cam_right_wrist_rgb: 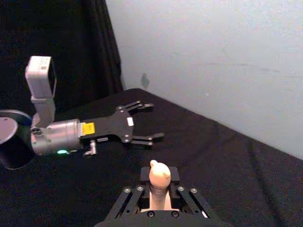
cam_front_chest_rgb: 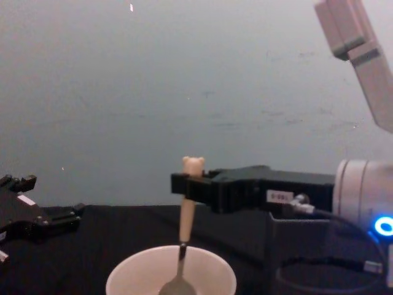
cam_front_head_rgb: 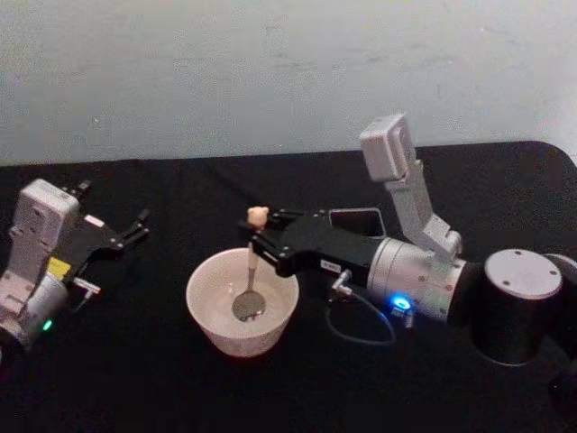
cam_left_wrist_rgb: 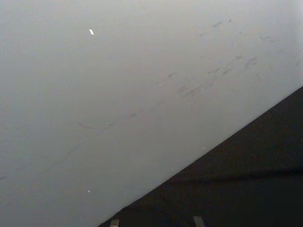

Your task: Pick up the stirring spoon with one hand, stir inside the cup, then place it back in its original position.

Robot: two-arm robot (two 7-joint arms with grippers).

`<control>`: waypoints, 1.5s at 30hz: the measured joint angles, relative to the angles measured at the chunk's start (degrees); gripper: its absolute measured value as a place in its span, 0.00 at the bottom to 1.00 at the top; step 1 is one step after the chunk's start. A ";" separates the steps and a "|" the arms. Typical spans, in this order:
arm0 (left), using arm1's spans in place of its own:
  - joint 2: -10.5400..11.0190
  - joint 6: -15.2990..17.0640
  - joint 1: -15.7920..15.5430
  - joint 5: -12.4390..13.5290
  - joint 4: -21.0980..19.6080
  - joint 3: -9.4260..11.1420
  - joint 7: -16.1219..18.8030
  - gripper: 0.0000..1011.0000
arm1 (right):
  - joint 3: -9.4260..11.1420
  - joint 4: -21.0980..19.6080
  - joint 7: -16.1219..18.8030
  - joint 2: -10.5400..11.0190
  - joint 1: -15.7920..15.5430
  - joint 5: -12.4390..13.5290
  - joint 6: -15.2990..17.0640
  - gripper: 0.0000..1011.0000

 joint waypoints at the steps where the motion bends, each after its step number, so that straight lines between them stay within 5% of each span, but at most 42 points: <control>1: 0.00 0.00 0.00 0.00 0.00 0.00 0.00 0.99 | -0.16 0.05 0.04 -0.14 0.02 -0.01 0.05 0.22; 16: 0.00 0.00 0.00 0.00 0.00 0.00 0.00 0.99 | -2.28 4.08 -0.46 -4.02 1.34 -3.32 -1.15 0.22; 30: 0.00 0.00 0.00 0.00 0.00 0.00 0.00 0.99 | -0.23 8.64 -2.70 -7.41 2.33 -5.98 -2.33 0.22; 45: 0.00 0.00 0.00 0.00 0.00 0.00 0.00 0.99 | 2.67 6.05 -1.67 -5.29 0.14 -6.23 -1.54 0.22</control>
